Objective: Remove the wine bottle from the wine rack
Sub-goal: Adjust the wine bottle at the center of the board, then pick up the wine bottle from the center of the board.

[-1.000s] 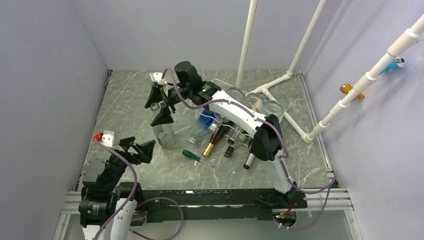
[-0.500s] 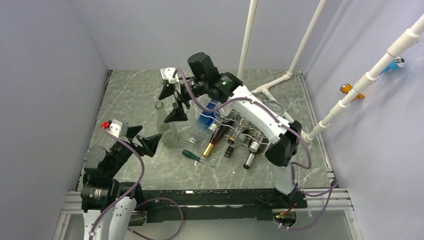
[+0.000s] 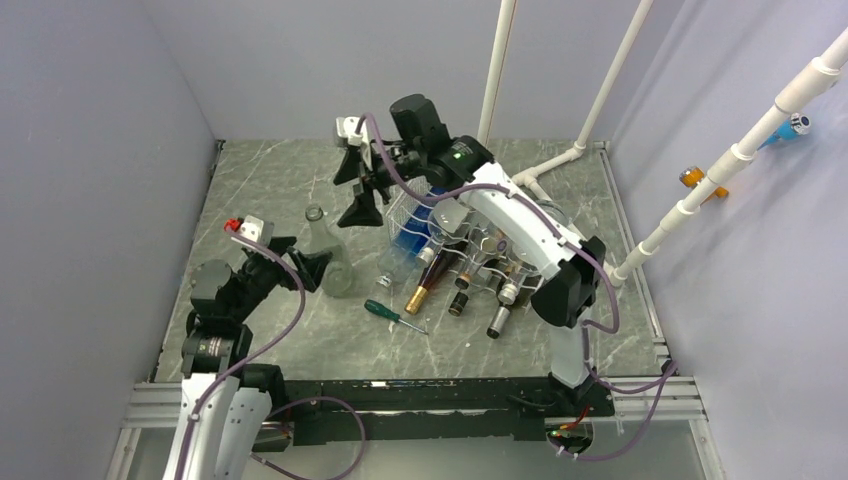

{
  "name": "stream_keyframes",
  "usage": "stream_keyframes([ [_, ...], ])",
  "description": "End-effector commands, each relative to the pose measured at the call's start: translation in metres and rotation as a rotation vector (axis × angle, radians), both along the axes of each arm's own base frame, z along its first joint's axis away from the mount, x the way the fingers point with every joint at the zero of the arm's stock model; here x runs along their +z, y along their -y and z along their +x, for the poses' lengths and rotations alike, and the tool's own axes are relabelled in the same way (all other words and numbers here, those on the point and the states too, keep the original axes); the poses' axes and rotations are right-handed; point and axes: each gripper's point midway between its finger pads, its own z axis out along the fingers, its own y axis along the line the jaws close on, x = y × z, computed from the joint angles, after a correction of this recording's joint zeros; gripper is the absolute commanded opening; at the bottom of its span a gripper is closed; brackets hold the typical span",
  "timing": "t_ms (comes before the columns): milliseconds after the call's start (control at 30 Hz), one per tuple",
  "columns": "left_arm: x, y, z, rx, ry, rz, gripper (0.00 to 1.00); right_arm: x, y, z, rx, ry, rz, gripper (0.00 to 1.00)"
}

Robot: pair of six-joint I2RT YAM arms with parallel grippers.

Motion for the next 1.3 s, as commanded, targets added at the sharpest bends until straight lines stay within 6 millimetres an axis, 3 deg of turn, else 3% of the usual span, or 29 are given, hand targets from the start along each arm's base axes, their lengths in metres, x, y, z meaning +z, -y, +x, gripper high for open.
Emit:
stream_keyframes([
  [0,0.035,0.010,0.009,-0.046,0.101,-0.057,1.00,0.039,0.032,-0.018,0.019,0.014,0.052,1.00],
  [267,0.028,0.005,0.030,0.009,0.037,-0.107,0.99,0.021,0.073,-0.045,0.020,0.046,-0.054,1.00],
  [533,0.029,0.002,0.054,0.066,0.080,-0.099,0.96,0.002,0.115,-0.068,0.009,0.064,-0.141,1.00],
  [733,0.029,0.015,0.066,0.040,0.119,-0.064,0.84,-0.003,0.145,-0.076,-0.013,0.084,-0.144,1.00],
  [900,0.023,0.021,0.072,0.046,0.124,-0.006,0.74,0.004,0.176,-0.065,-0.082,0.054,-0.091,1.00],
  [967,0.021,0.022,0.073,0.051,0.122,0.010,0.67,0.003,0.187,-0.062,-0.102,0.039,-0.072,1.00],
  [1067,0.021,0.021,0.073,0.063,0.123,0.027,0.47,-0.003,0.202,-0.062,-0.124,0.026,-0.059,1.00],
  [1133,0.024,0.019,0.073,0.075,0.139,0.033,0.14,-0.006,0.212,-0.064,-0.127,0.037,-0.054,1.00],
  [1167,0.027,0.018,0.073,0.077,0.150,0.034,0.04,-0.007,0.215,-0.066,-0.127,0.046,-0.052,1.00],
  [1267,0.043,0.017,0.073,0.079,0.176,0.039,0.00,-0.009,0.228,-0.066,-0.151,0.051,-0.033,1.00],
])
